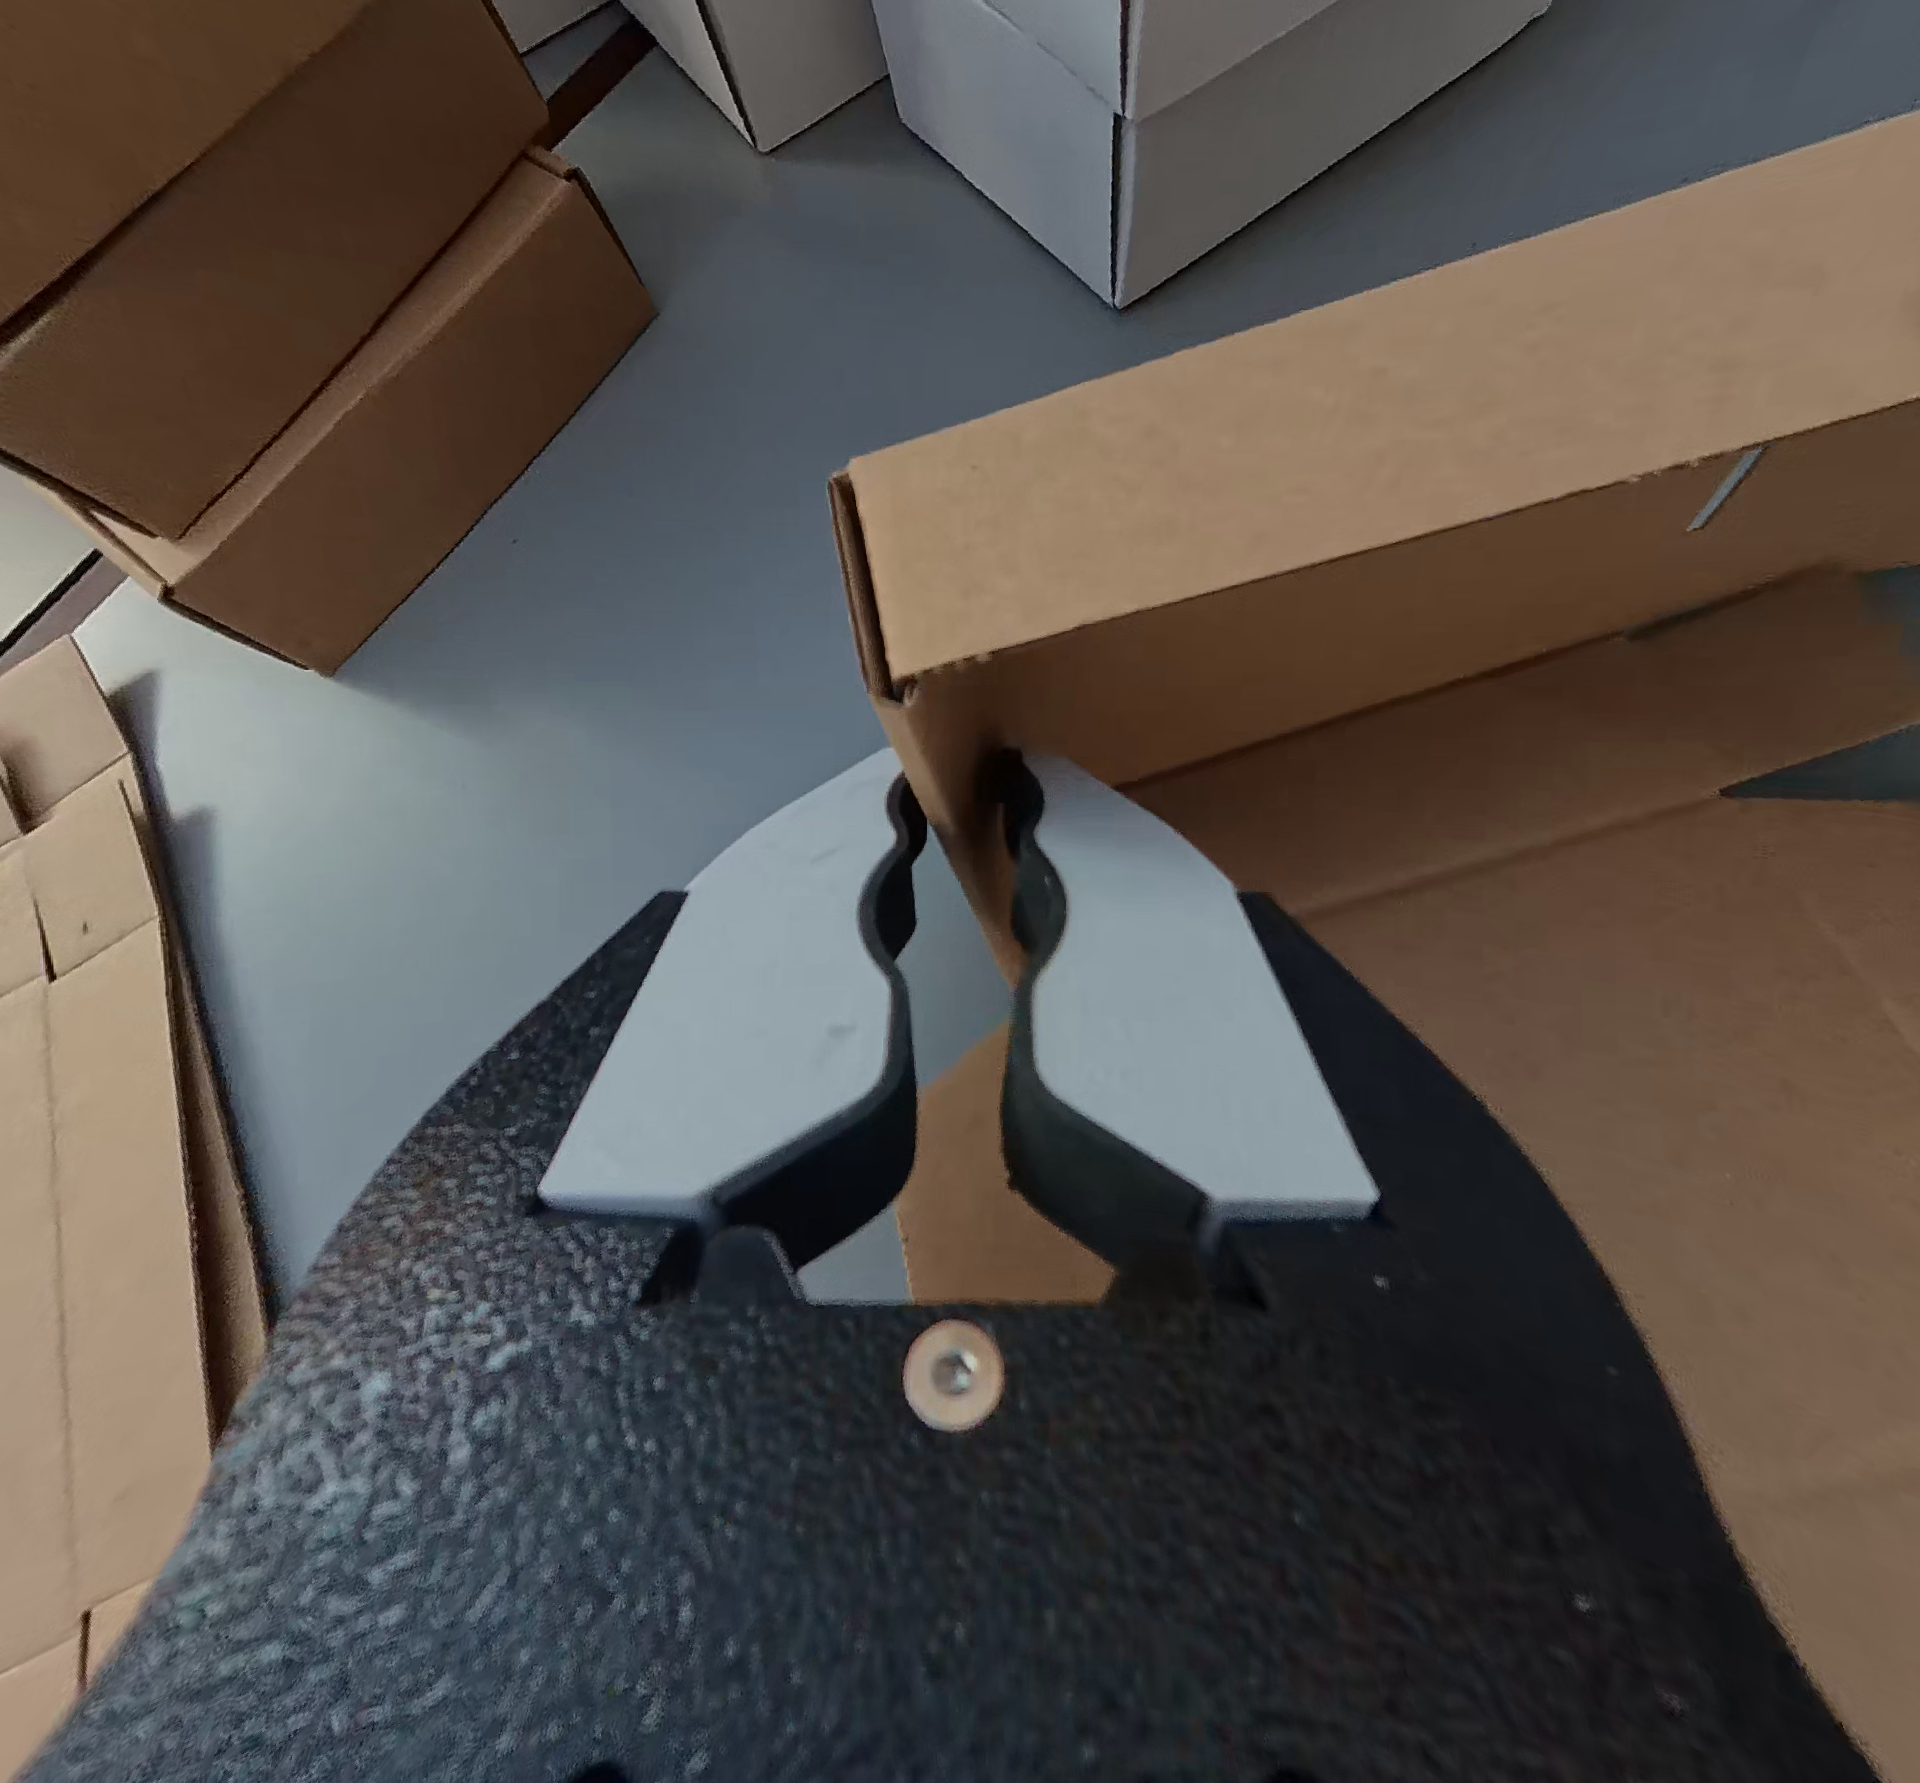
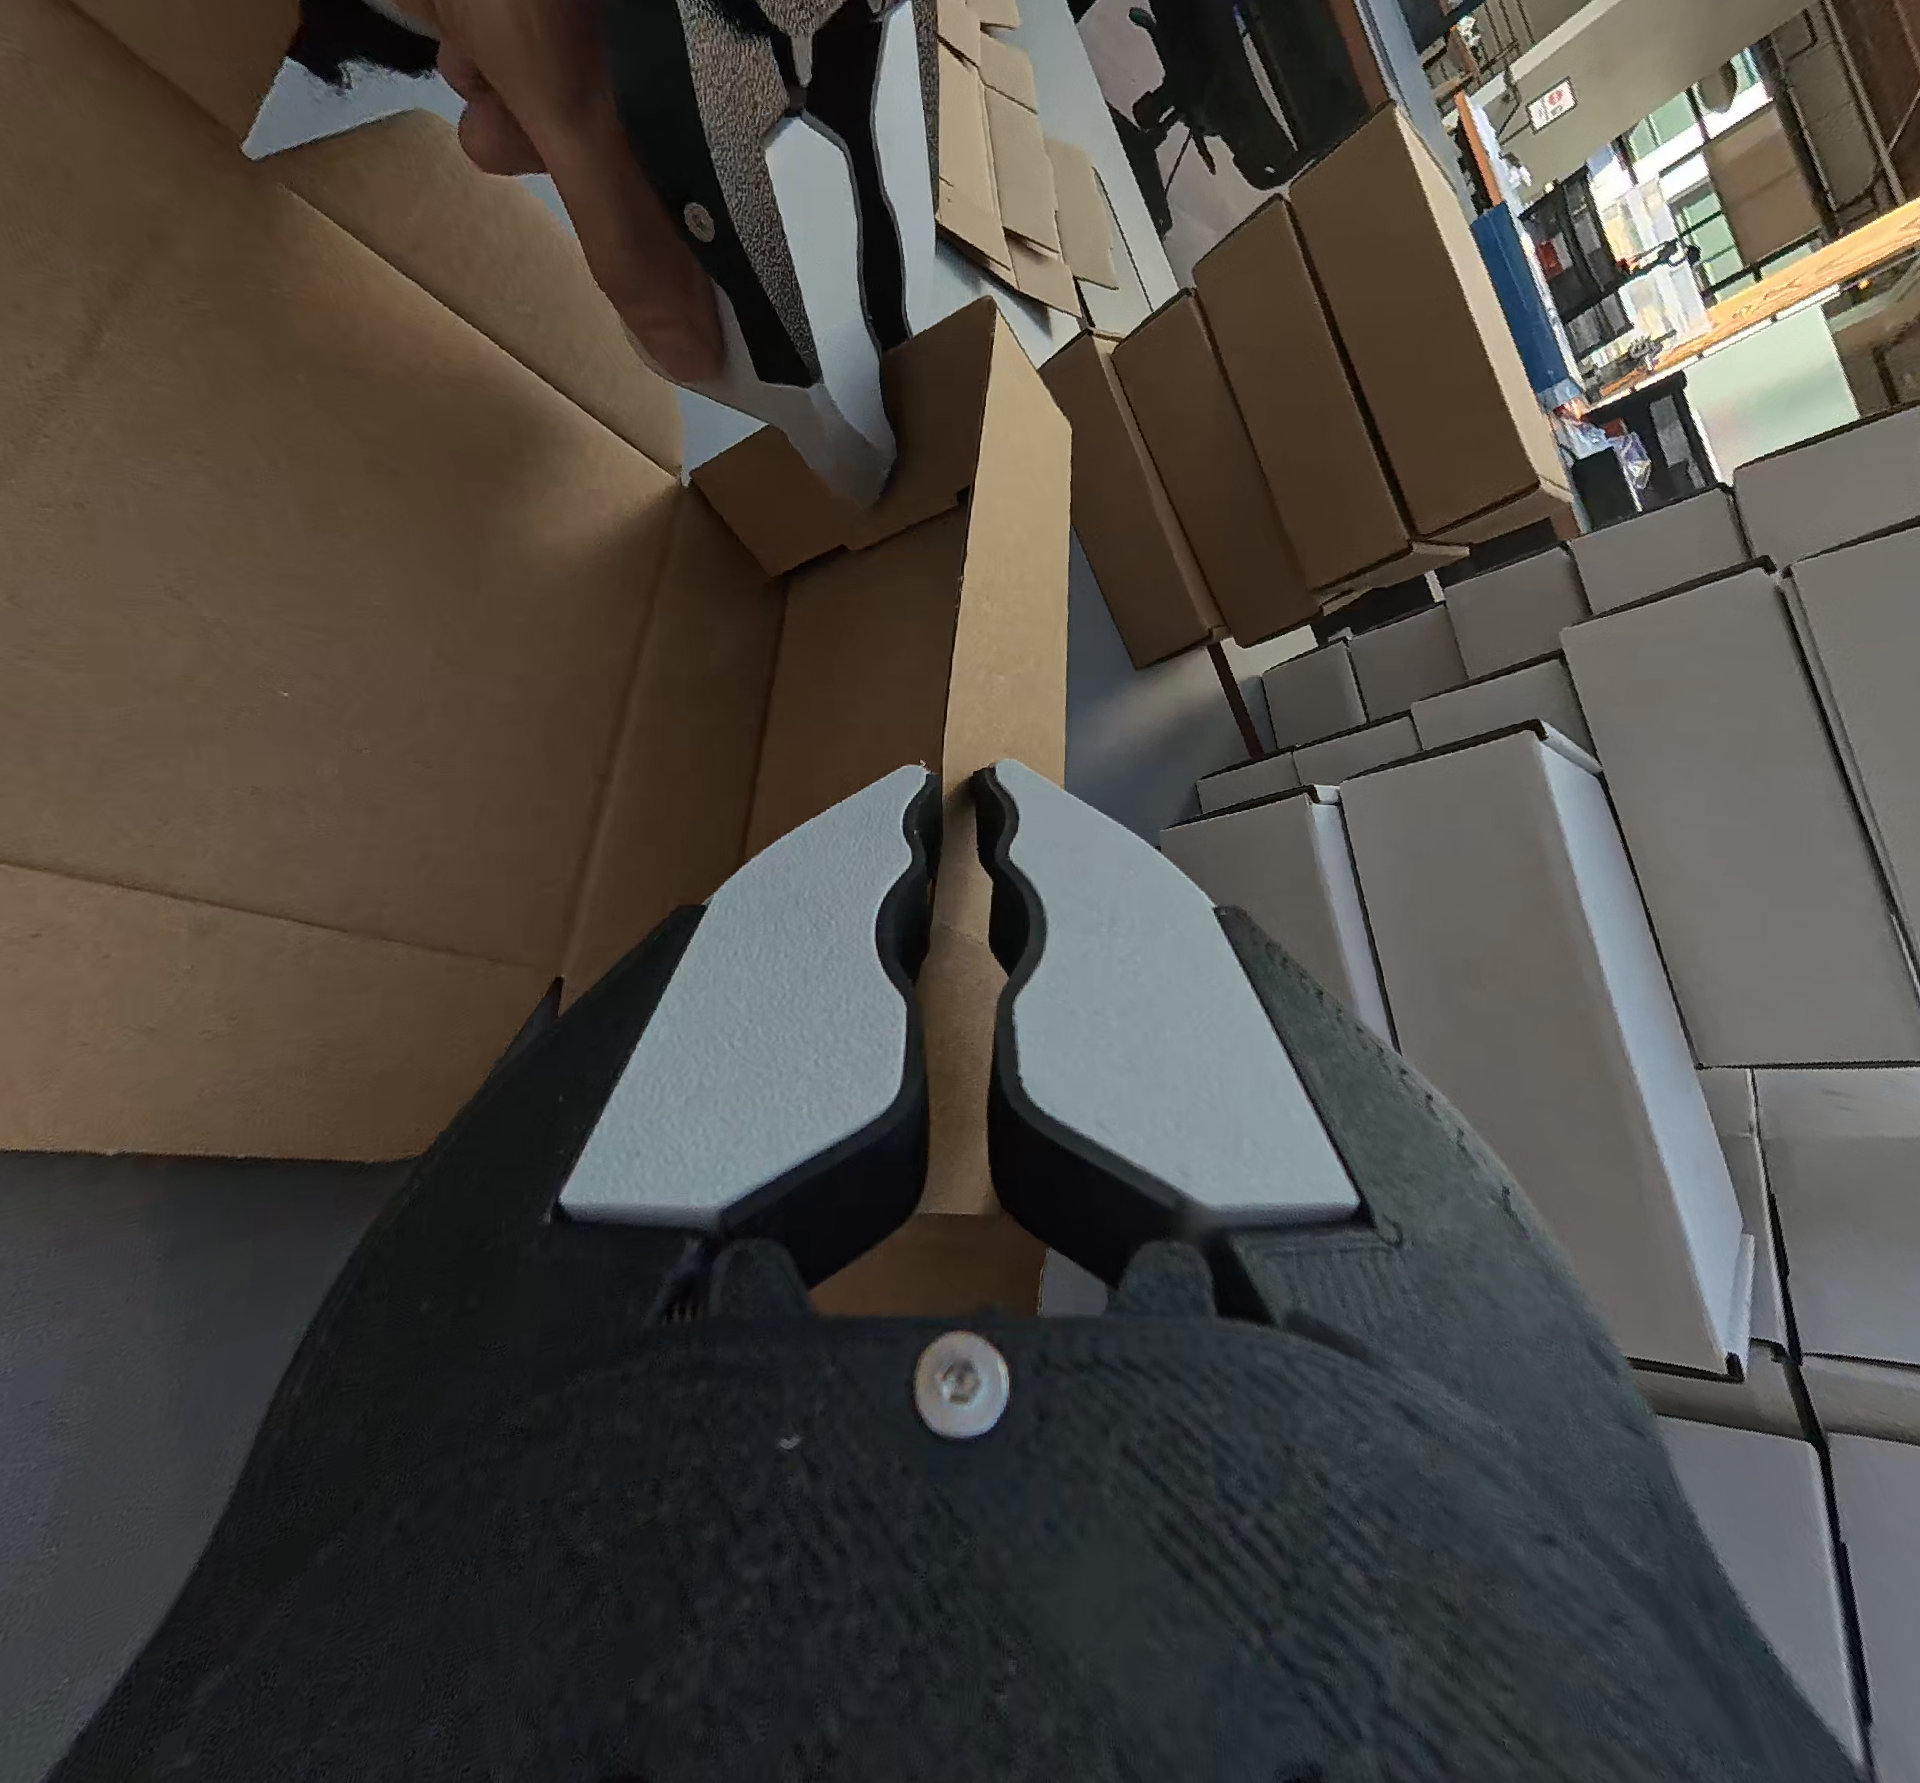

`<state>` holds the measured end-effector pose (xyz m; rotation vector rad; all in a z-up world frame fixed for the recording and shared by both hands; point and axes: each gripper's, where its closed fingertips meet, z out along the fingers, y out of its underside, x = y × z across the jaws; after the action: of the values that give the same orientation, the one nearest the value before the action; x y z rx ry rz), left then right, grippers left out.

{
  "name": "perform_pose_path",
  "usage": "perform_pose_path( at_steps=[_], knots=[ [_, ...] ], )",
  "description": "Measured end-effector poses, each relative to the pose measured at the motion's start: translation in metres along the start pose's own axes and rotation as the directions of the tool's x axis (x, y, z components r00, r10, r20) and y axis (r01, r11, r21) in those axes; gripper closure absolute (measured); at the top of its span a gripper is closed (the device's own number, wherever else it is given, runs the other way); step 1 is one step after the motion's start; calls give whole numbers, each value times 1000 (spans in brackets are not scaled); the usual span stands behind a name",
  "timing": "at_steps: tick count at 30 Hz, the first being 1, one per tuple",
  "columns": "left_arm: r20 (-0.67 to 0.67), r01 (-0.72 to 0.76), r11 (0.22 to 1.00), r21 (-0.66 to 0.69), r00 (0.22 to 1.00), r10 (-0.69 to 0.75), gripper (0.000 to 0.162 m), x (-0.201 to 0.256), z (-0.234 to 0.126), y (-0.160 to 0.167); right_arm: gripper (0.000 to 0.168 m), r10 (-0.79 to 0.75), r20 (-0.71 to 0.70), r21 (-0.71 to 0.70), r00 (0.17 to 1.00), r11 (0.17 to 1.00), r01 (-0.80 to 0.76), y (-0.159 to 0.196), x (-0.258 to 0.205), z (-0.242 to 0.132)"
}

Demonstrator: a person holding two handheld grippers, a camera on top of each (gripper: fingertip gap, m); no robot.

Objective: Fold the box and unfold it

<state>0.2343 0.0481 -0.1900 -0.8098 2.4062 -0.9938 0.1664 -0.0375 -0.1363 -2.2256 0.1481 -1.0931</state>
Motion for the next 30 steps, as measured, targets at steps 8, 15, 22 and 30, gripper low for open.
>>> perform_pose_path(
  at_steps=[8, 15, 22, 30],
  knots=[
    [72, 58, 977, -204, 996, -45, 146, -2, -3, 5, 162, -85, -79, -95, 993, 992, 78, -6, -7, 0],
    [83, 112, 993, -21, 990, -110, 151, -7, 8, -5, 161, -17, -87, -69, 996, 998, 11, -2, -4, 3],
    [69, 156, 956, 249, 982, -178, 157, -11, 12, -12, 161, -5, -65, -70, 998, 998, 1, -3, -6, 3],
    [222, 169, 953, 251, 948, -227, 155, -21, 9, -7, 161, -130, -145, -152, 981, 982, 108, -7, -6, 11]
  ],
)
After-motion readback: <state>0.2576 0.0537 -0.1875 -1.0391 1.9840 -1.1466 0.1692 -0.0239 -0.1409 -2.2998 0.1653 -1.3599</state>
